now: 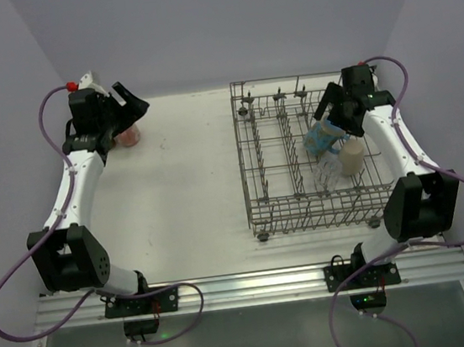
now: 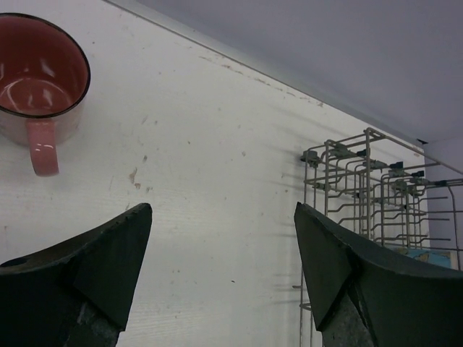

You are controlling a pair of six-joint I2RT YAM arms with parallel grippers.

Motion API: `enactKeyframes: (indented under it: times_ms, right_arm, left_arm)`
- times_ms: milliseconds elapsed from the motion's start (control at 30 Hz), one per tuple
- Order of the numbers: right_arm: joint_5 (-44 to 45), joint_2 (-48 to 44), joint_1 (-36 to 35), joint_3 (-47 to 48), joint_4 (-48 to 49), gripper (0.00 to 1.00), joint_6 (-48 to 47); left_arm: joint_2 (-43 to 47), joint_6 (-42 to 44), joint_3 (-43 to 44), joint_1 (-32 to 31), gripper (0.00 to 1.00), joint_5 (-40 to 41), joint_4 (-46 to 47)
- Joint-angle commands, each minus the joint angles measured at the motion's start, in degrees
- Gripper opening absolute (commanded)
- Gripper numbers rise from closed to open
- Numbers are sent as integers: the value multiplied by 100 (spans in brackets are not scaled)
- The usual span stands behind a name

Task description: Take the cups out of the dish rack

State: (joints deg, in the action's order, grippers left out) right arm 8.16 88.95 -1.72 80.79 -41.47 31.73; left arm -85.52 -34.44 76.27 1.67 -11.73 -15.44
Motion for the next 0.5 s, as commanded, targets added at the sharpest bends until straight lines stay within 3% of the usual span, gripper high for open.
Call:
enactKeyframes:
  times_ms: [0,467]
  right_arm:
    - [-596,157,136,217,-27,99,272]
    - [-1185,615,549,551,-19,99,422]
  left_arm:
    - [289,-11,81,-70,84,-268,217]
    - [307,112,55,-281,84,-480,252]
